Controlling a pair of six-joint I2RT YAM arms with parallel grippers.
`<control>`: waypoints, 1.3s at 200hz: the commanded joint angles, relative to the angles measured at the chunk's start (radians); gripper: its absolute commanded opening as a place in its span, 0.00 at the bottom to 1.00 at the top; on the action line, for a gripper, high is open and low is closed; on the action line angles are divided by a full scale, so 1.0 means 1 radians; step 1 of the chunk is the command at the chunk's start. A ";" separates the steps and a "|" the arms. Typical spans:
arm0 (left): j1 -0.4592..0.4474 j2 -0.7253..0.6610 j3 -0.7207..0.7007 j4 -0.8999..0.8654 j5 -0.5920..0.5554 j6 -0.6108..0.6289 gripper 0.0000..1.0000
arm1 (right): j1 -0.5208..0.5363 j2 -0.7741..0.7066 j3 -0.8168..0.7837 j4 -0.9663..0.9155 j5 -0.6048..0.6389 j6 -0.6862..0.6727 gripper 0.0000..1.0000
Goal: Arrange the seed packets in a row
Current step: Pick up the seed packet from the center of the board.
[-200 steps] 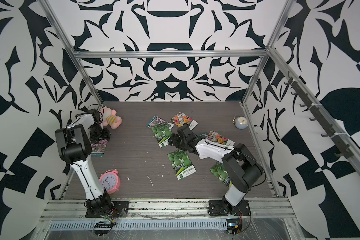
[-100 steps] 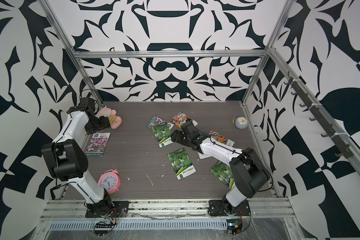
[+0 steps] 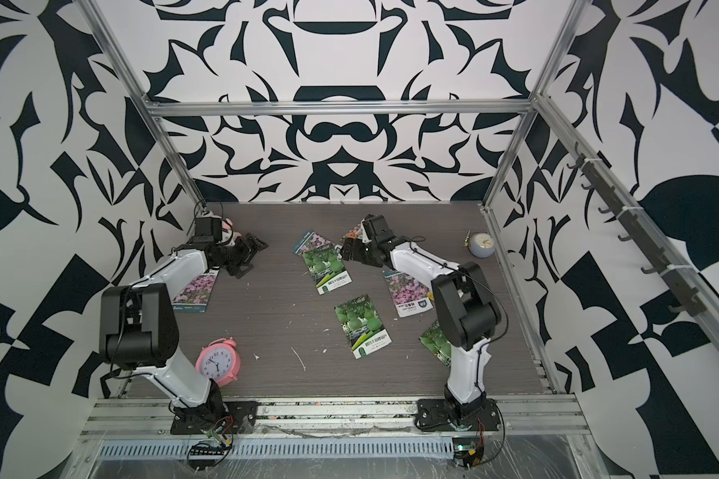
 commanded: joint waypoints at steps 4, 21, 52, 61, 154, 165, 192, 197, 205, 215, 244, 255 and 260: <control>-0.030 0.125 0.081 0.144 0.057 -0.105 0.84 | 0.003 0.133 0.162 -0.016 -0.033 -0.015 0.82; -0.040 0.208 0.128 0.147 0.050 -0.120 0.75 | 0.002 0.218 0.242 0.004 -0.042 0.026 0.78; -0.080 0.293 0.205 0.121 0.011 -0.062 0.64 | 0.001 0.316 0.326 -0.003 -0.053 0.093 0.67; -0.090 0.317 0.226 0.121 0.011 -0.042 0.59 | 0.000 0.324 0.326 -0.001 -0.043 0.108 0.64; -0.152 0.527 0.467 0.056 0.031 -0.043 0.34 | -0.054 0.366 0.259 0.094 -0.136 0.237 0.49; -0.159 0.548 0.487 0.039 0.027 -0.041 0.33 | -0.057 0.371 0.257 0.103 -0.151 0.244 0.48; -0.168 0.595 0.531 -0.022 0.014 -0.033 0.30 | -0.059 0.387 0.264 0.110 -0.169 0.253 0.46; -0.169 0.601 0.533 -0.028 0.011 -0.033 0.30 | -0.060 0.389 0.265 0.114 -0.172 0.255 0.45; -0.170 0.608 0.535 -0.041 0.004 -0.031 0.29 | -0.062 0.395 0.268 0.121 -0.183 0.260 0.44; -0.171 0.612 0.536 -0.057 -0.006 -0.026 0.29 | -0.064 0.404 0.271 0.133 -0.204 0.267 0.43; -0.174 0.616 0.521 -0.075 -0.020 -0.013 0.28 | -0.067 0.418 0.267 0.183 -0.268 0.281 0.39; -0.174 0.615 0.521 -0.079 -0.021 -0.005 0.28 | -0.067 0.420 0.264 0.192 -0.273 0.289 0.38; -0.174 0.614 0.524 -0.086 -0.021 0.003 0.28 | -0.067 0.420 0.264 0.191 -0.270 0.289 0.38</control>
